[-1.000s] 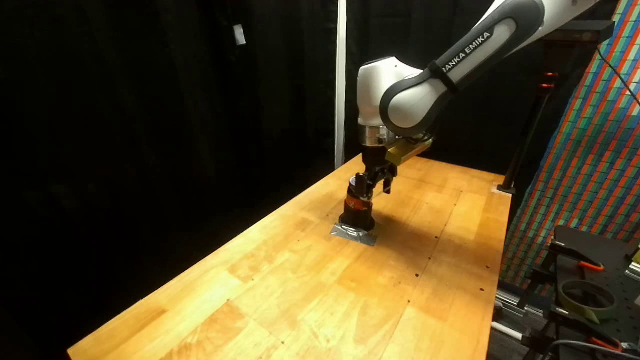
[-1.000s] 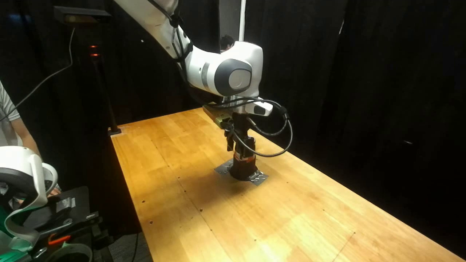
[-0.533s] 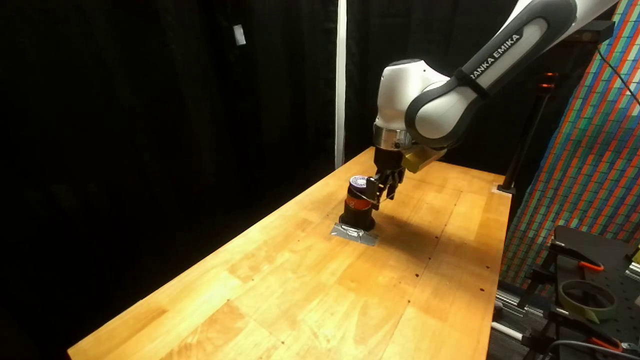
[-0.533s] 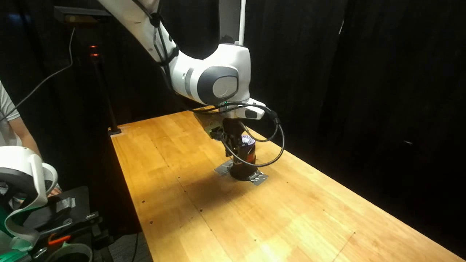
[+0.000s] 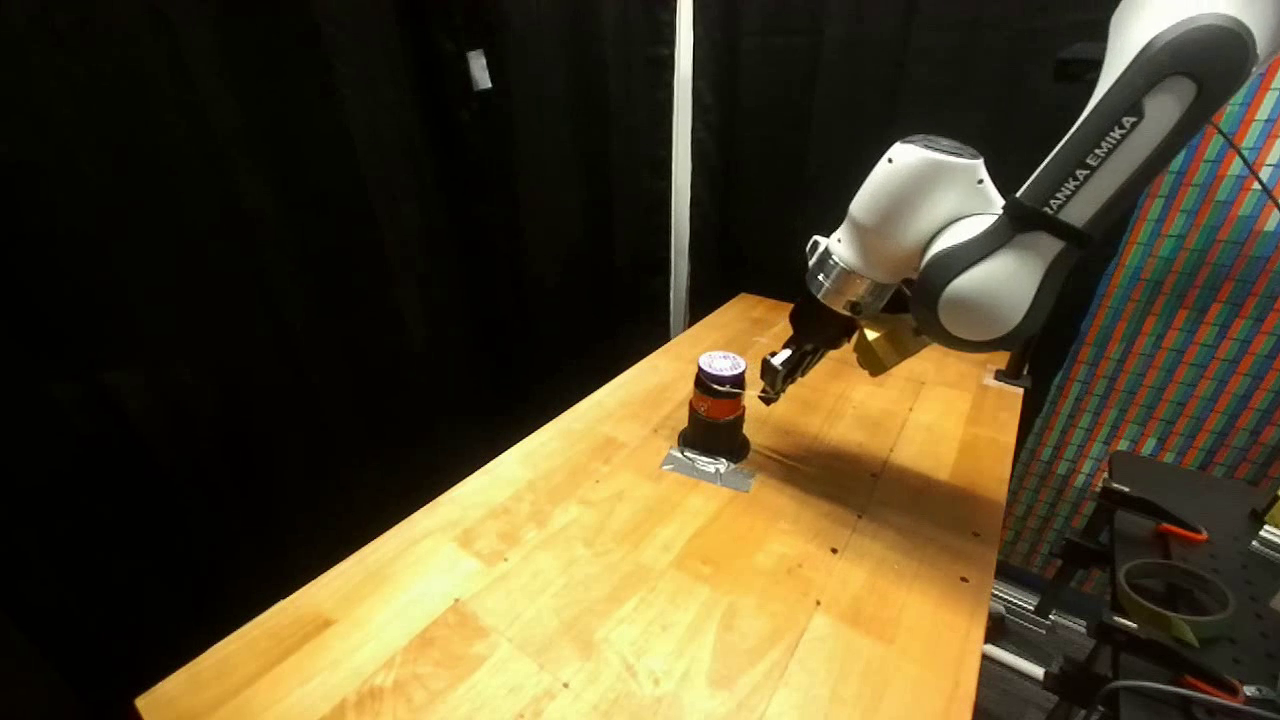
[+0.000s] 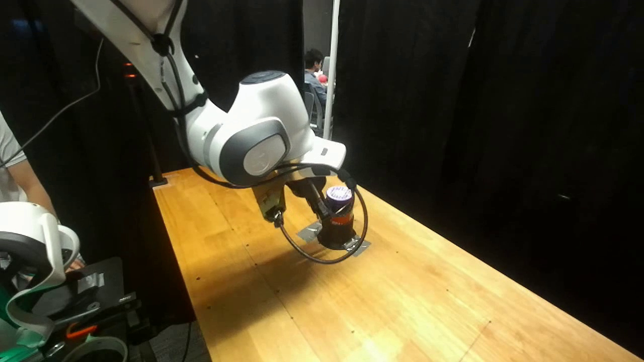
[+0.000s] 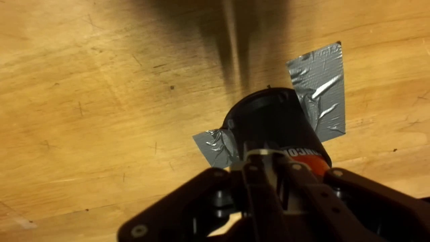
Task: Put the elastic around the bottle
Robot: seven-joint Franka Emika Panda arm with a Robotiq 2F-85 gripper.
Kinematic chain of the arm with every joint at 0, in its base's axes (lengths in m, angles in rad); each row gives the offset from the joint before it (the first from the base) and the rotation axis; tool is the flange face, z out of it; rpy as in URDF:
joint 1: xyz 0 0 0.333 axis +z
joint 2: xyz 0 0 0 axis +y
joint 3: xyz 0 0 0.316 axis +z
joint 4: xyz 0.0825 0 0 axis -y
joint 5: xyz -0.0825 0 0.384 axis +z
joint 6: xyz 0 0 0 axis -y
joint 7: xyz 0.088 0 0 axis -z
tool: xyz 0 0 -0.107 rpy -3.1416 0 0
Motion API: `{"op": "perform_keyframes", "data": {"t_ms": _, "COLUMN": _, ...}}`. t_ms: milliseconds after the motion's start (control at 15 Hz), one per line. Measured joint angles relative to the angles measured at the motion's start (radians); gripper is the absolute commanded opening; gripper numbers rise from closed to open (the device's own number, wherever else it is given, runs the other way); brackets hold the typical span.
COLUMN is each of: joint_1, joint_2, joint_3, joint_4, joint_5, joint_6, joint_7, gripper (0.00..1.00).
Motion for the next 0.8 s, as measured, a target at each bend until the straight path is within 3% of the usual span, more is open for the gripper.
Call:
{"op": "perform_keyframes", "data": {"t_ms": 267, "joint_1": 0.102, "joint_2": -0.001, "joint_3": -0.11, "joint_4": -0.124, "joint_5": 0.005, "joint_6": 0.294, "joint_7": 0.021, "gripper": 0.1}}
{"op": "perform_keyframes", "data": {"t_ms": 467, "joint_1": 0.159, "joint_2": 0.007, "joint_3": -0.148, "joint_4": -0.189, "joint_5": 0.045, "joint_6": 0.461, "joint_7": 0.02, "gripper": 0.07}}
{"op": "perform_keyframes", "data": {"t_ms": 800, "joint_1": 0.047, "joint_2": 0.032, "joint_3": 0.044, "joint_4": -0.255, "joint_5": 0.167, "joint_6": 0.67, "joint_7": -0.055, "gripper": 0.09}}
